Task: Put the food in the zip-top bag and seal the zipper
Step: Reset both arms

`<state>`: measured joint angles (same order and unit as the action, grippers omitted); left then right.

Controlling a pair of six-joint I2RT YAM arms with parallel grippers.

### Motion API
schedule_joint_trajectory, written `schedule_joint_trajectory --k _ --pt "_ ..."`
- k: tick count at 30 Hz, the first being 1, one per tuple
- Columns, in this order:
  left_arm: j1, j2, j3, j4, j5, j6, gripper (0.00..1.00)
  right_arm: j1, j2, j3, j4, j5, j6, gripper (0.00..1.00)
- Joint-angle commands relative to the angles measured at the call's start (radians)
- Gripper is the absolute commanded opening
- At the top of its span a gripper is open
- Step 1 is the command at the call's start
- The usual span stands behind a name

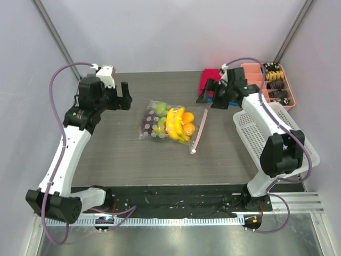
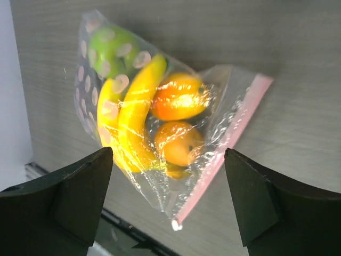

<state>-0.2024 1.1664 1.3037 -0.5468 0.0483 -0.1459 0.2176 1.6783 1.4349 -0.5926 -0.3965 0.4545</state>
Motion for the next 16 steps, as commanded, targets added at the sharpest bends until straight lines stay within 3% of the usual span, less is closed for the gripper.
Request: schedule_joint_trajectory --k 1,5,11,16 --pt "0.006 0.099 0.138 -0.322 0.123 0.089 1.0 -0.076 -0.149 0.104 -0.062 0.059 -0.217 0.92" --pt "0.009 0.251 0.23 -0.534 0.13 0.126 1.0 -0.142 -0.258 0.072 -0.119 0.082 -0.325 0.95" --pt "0.006 0.211 0.109 -0.481 0.116 0.17 1.0 -0.198 -0.498 -0.158 -0.125 0.125 -0.422 0.97" --pt "0.006 0.205 0.088 -0.472 0.075 0.184 1.0 -0.198 -0.614 -0.223 -0.131 0.125 -0.424 0.98"
